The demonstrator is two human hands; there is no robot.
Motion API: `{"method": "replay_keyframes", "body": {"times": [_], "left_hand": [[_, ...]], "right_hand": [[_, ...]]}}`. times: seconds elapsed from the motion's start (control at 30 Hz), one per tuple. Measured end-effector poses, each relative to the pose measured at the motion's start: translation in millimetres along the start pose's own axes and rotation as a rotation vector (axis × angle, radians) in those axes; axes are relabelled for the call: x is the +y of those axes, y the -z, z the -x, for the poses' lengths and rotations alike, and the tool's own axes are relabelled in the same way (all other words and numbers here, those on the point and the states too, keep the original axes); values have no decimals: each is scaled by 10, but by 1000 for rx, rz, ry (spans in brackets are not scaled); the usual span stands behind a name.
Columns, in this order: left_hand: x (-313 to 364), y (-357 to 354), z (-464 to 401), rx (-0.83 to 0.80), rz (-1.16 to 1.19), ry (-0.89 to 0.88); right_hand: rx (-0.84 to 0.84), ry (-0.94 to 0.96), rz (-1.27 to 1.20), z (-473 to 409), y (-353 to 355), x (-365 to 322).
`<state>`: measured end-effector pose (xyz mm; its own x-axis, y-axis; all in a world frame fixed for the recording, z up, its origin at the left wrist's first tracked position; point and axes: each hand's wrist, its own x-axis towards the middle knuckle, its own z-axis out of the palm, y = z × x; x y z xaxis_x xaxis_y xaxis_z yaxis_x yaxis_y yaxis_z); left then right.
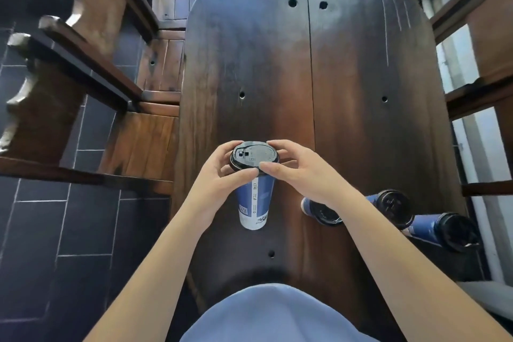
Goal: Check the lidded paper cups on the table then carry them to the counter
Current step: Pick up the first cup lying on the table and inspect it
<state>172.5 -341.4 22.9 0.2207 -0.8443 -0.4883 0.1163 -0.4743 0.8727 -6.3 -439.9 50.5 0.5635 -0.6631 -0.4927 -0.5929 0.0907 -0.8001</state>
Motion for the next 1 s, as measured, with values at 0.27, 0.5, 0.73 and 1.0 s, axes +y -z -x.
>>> {"method": "replay_keyframes", "body": {"times": [0.27, 0.5, 0.73, 1.0], "left_hand": [[-437, 131, -269, -42, -126, 122], [-707, 233, -233, 7, -328, -31], [-914, 235, -85, 67, -392, -130], [-1167, 178, -4, 107, -418, -70]], "right_hand": [[-66, -124, 45, -307, -270, 391], [-49, -65, 15, -388, -533, 598], [-26, 14, 124, -320, -754, 748], [-28, -17, 199, -255, -875, 855]]}}
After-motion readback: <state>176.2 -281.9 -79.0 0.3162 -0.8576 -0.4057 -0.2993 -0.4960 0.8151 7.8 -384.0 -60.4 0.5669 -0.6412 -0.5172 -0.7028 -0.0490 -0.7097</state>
